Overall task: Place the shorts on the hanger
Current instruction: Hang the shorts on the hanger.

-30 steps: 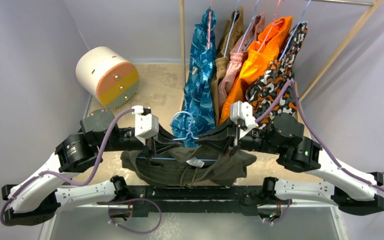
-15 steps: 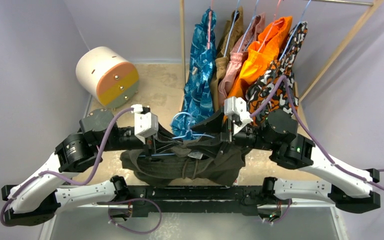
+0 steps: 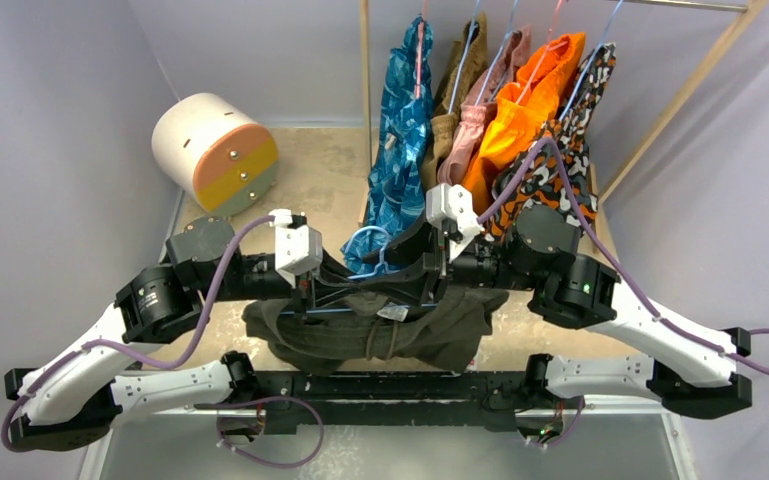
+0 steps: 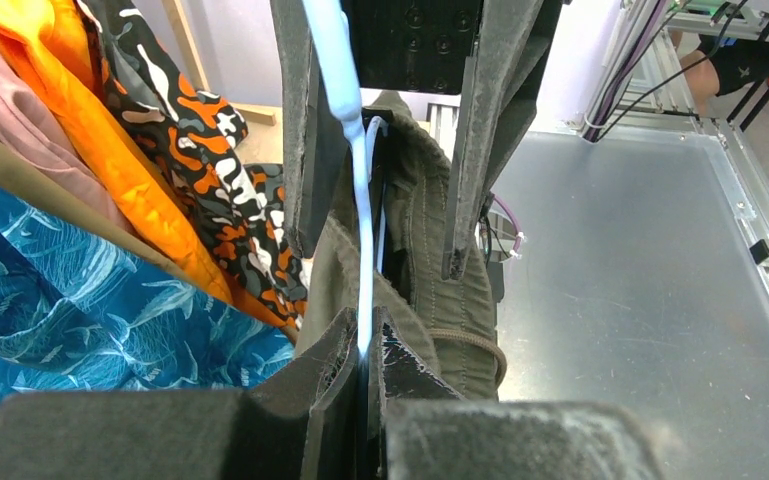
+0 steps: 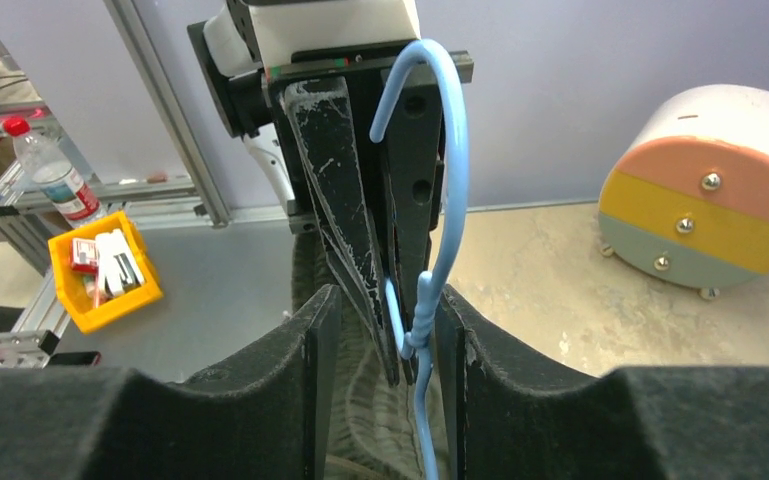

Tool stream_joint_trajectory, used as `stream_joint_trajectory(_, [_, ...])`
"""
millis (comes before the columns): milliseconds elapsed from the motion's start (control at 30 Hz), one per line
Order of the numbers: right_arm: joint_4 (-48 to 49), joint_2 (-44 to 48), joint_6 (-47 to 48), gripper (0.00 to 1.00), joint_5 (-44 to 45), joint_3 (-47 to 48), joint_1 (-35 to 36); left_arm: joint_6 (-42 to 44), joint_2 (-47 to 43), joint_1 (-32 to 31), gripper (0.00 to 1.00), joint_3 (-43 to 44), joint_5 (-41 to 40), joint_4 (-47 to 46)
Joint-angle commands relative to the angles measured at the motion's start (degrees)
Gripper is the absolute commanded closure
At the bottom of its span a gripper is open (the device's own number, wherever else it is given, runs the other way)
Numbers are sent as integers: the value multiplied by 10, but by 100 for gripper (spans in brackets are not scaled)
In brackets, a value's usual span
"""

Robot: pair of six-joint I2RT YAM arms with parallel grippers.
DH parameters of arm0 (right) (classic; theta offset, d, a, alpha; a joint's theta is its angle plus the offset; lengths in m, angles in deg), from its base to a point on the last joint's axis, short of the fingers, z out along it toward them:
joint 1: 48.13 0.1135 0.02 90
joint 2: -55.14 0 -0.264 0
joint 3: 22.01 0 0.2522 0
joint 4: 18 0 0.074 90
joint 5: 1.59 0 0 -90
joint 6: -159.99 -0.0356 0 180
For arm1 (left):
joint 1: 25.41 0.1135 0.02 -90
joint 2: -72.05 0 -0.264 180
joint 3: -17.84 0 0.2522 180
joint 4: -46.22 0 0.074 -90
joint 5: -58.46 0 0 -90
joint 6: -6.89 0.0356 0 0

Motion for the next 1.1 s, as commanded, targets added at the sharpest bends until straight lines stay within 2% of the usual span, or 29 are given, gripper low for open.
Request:
stream_joint_trajectory(0, [-18, 2, 6, 57, -15, 32, 2, -5, -10, 2, 100, 12, 10, -52])
stream_joint_trajectory(67, [-24, 3, 7, 58, -11, 29, 2, -5, -10, 1, 100, 14, 9, -53])
stream_joint_trajectory(133, [-26, 3, 6, 65, -8, 23, 1, -6, -11, 1, 100, 14, 10, -55])
stream_joint_trajectory(233, [-24, 1, 3, 83, -19, 20, 1, -6, -10, 1, 100, 14, 11, -56])
stream_joint_trajectory(367, [-25, -9, 0, 100, -29, 26, 1, -7, -10, 2, 100, 15, 9, -57])
stream_joint_trajectory(467, [-10, 4, 1, 100, -8, 16, 1, -5, -15, 2, 98, 14, -11, -57])
stream_joint_trajectory(567, [1, 25, 3, 100, 33, 9, 2, -12, -34, 1, 61, 8, -67, -45])
stream_joint_trajectory(667, [-2, 44, 8, 100, 71, -1, 2, -33, -66, 2, 45, 8, -148, -33])
stream_joint_trajectory(833, [-4, 78, 9, 100, 115, -27, 2, -91, -133, 1, 34, 16, -260, -30])
stream_joint_trajectory(1067, [-16, 92, 11, 100, 186, -38, 1, -208, -188, 1, 29, -7, -428, 23])
